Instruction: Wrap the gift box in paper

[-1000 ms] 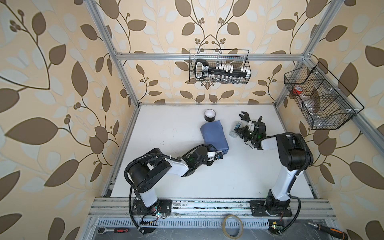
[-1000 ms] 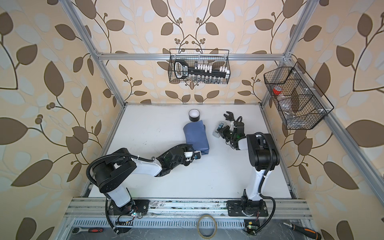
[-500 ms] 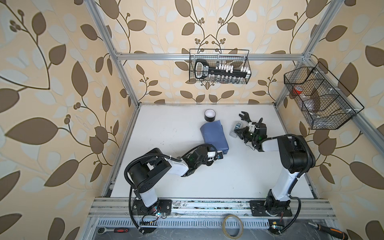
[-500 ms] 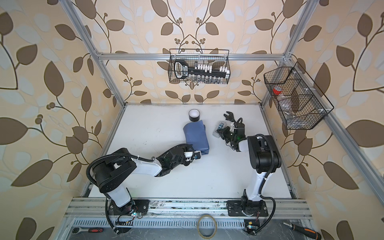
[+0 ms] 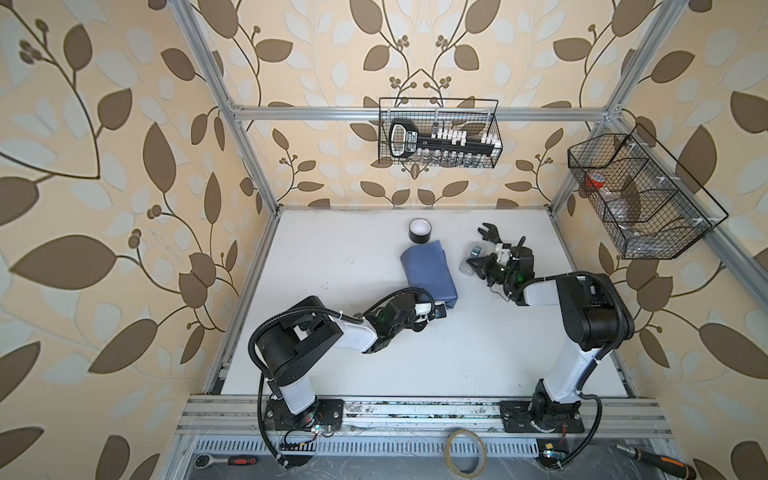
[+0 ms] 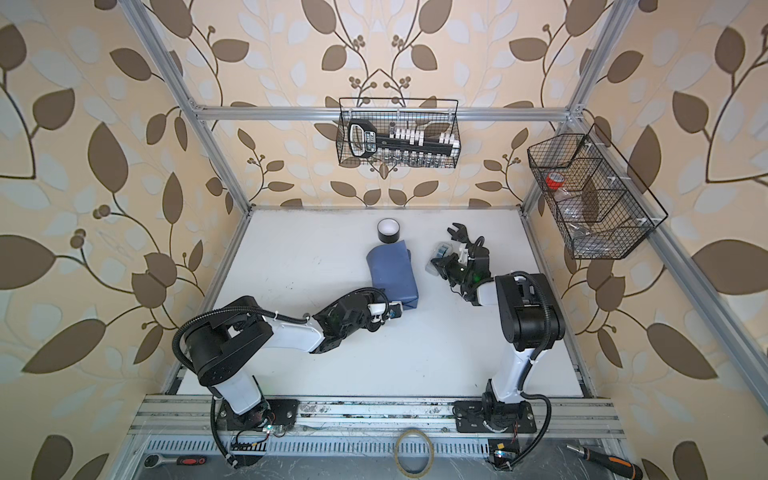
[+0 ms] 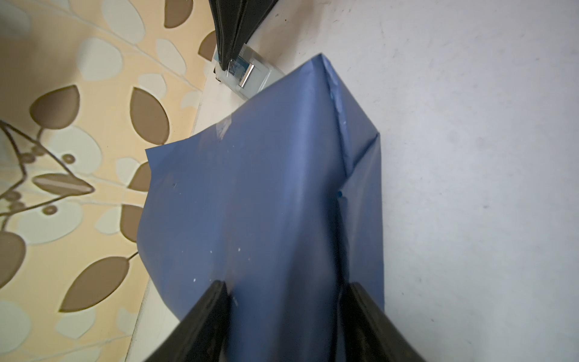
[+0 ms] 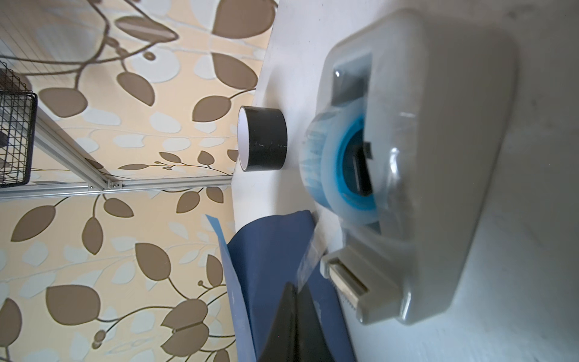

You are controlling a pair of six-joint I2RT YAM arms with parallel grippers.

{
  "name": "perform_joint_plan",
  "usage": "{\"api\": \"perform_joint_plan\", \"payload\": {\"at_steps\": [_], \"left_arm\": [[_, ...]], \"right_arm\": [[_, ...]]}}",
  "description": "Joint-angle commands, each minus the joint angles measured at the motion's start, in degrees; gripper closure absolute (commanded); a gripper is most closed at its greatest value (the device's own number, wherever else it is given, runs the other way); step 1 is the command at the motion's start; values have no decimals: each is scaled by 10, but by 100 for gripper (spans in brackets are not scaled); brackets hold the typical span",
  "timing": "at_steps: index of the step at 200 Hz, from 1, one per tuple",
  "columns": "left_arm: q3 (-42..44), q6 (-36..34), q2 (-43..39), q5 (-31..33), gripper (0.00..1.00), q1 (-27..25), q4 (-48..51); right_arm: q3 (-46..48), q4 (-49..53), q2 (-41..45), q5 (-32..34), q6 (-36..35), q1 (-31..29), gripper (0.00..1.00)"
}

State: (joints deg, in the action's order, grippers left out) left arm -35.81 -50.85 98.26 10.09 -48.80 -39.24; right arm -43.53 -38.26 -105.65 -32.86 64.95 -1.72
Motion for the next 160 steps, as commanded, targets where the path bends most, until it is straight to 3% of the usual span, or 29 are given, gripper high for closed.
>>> {"api": "perform_joint_plan", "payload": {"at_steps": [1,95,160], "left_arm": [[9,-20,19,23,40,5,101],[7,-19,21,22,40,5,102],[6,-18,19,22,40,5,105]], "right_arm": [[11,-12,23,-32,9,-11,100],[49,-16,30,-16,-3,-32,100],[58,-8,-17,12,-33,-38,100]]}}
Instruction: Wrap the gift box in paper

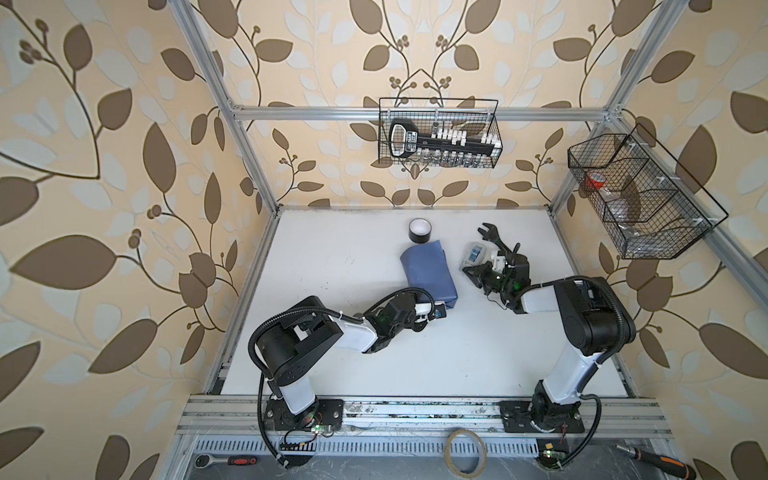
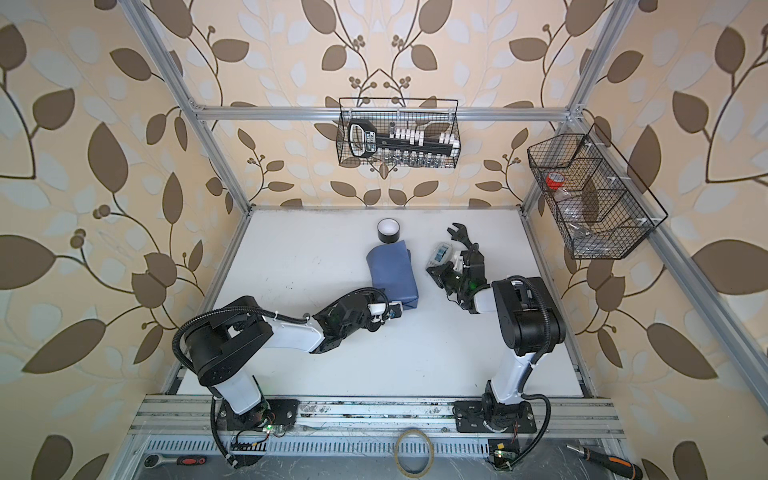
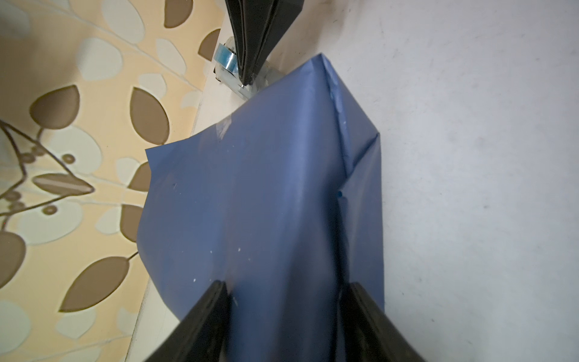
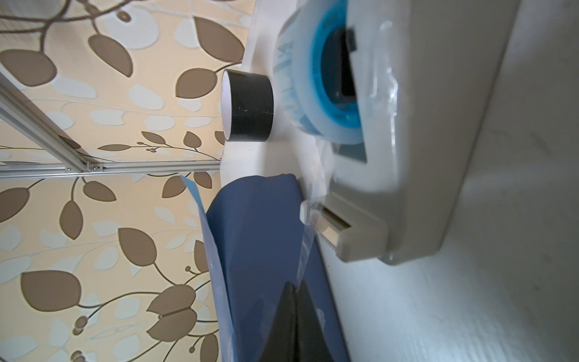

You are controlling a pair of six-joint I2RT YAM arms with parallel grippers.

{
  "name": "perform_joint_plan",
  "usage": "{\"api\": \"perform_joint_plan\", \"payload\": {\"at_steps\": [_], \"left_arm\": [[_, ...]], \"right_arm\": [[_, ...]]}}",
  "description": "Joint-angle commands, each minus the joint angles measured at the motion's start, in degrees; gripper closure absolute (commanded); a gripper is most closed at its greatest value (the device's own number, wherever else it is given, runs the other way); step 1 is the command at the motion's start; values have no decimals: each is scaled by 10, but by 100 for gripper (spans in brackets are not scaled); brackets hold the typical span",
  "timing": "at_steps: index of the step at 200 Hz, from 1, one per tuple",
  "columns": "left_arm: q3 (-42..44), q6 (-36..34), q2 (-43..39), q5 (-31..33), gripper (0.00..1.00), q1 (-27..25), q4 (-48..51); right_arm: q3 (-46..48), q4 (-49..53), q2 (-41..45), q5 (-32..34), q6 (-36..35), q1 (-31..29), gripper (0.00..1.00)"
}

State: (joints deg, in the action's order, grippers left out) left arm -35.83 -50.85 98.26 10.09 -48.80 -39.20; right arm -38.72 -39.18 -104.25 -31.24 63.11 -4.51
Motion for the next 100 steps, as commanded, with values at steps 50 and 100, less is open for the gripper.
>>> {"api": "perform_joint_plan", "payload": {"at_steps": [50,100], "left_arm": [[7,-18,19,22,40,5,105],[5,-18,21,21,40,5,106]], "right_arm": [[10,7,-70,20,-32,5,100],[9,47,-70,48,-59,14,100]]}}
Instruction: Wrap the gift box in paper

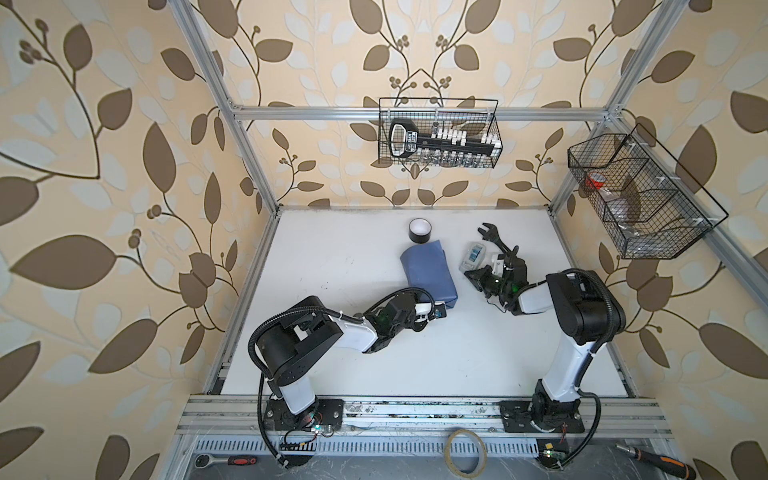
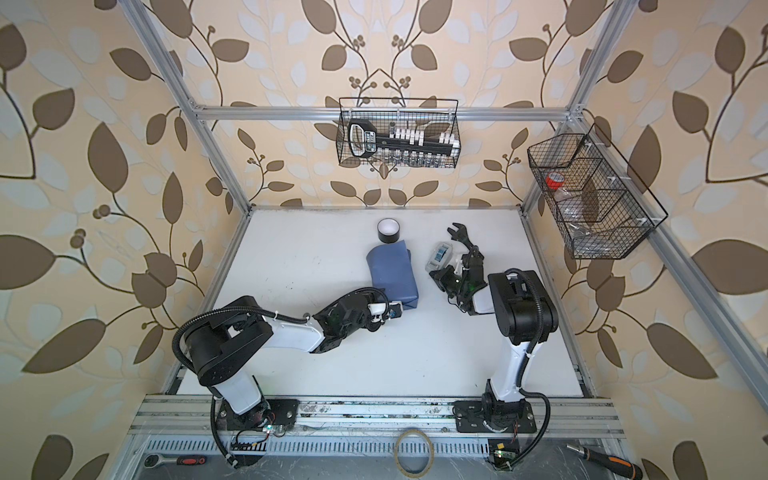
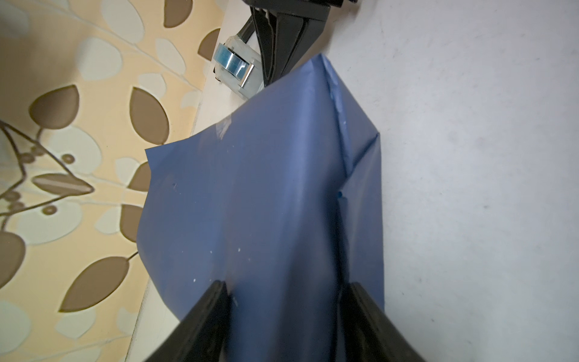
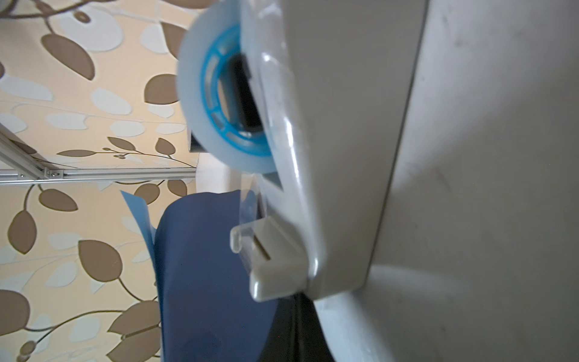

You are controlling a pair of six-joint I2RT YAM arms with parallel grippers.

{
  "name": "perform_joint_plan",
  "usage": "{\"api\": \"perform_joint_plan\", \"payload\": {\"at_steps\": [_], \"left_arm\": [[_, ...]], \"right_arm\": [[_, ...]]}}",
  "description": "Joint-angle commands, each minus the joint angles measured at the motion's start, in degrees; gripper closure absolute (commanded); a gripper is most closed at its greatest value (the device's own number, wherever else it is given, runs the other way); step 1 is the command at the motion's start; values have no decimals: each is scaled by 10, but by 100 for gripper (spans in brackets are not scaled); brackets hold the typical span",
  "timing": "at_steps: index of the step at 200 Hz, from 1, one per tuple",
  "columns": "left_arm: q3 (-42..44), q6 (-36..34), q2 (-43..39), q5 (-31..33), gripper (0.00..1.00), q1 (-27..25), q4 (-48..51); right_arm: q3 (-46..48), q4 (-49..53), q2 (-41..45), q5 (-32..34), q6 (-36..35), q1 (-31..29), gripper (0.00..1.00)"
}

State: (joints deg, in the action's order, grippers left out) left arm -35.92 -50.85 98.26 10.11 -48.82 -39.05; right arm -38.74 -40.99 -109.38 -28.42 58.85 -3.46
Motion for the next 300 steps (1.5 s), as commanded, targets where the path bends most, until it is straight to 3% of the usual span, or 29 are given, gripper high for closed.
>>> {"api": "perform_joint_plan", "payload": {"at_steps": [1,74,140,193,238,300], "left_arm": [[6,-18,22,21,40,6,104],[7,-17,18,21,40,6,107],[2,-19,26,23,40,6,108],[-2,-16,33,20,40,5,109],[-2,-15,33,22,40,6,109],[-2,-16,34,24,40,6,108]], "right_arm": [[9,65,-19,20,-17,4,100],[27,79,35,17,-41,13,100],[127,164,272,2,-134,10,100],[206,214,457,-33,-222,-87,100],[238,160,461,-65,-247,-154,100],[234,82,369,-46,-240,-198,100]]}}
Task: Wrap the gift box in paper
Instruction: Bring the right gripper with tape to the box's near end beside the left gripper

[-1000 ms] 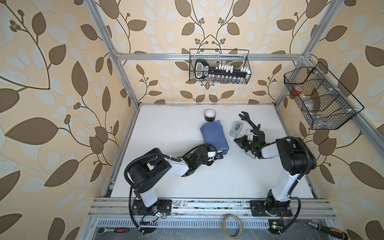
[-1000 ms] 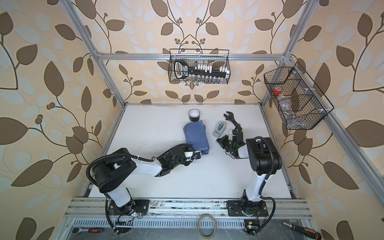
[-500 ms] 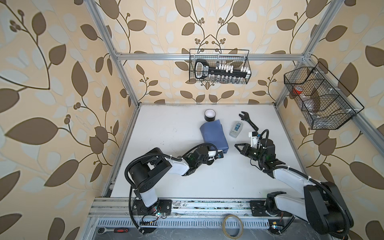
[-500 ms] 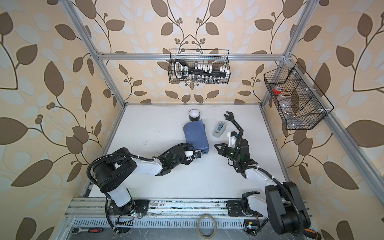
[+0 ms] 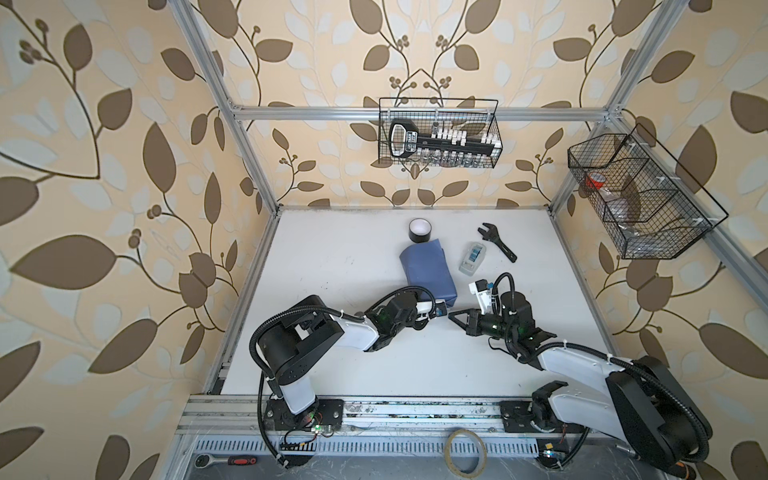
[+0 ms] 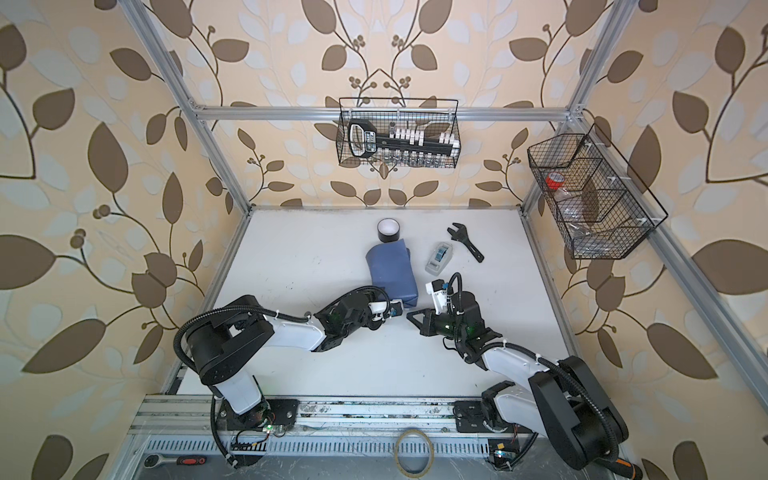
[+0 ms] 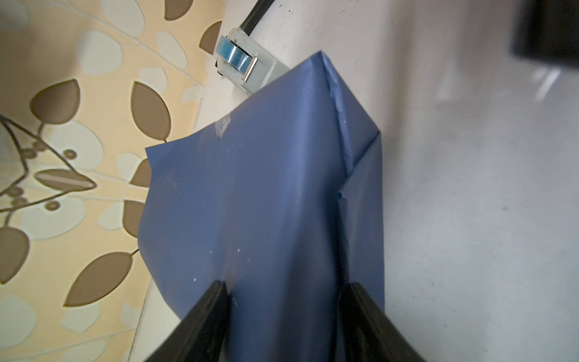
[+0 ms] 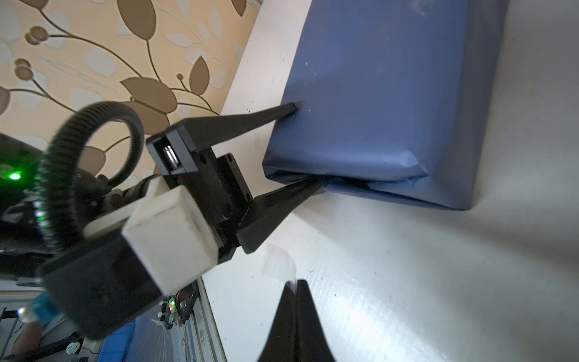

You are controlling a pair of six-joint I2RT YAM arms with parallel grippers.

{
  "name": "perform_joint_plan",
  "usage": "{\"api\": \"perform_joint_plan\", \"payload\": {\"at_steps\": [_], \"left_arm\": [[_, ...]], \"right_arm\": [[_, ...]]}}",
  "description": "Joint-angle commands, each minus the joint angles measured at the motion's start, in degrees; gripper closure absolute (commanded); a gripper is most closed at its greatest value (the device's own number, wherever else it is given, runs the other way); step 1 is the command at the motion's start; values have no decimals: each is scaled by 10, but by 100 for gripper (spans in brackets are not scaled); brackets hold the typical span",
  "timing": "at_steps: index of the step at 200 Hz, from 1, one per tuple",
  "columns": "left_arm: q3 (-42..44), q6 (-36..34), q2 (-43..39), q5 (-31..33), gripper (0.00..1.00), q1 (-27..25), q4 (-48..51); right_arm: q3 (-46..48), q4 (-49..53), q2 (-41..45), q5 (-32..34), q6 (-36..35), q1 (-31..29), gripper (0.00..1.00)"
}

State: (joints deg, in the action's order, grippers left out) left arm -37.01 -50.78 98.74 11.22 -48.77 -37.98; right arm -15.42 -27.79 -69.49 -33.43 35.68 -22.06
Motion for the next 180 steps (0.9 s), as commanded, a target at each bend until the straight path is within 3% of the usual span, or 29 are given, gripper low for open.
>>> {"api": "perform_joint_plan", "payload": {"at_steps": [1,56,180], "left_arm": [[9,-17,30,13,40,5,97],[8,-16,29,13,40,5,98],[7,-15,27,12,40,5,101]], "right_arm": [[1,-51,-32,4,-8,-13,100],[-35,-105,-121,10,2,-30,100],[-92,-104,-194,29,-11,-42,100]]}}
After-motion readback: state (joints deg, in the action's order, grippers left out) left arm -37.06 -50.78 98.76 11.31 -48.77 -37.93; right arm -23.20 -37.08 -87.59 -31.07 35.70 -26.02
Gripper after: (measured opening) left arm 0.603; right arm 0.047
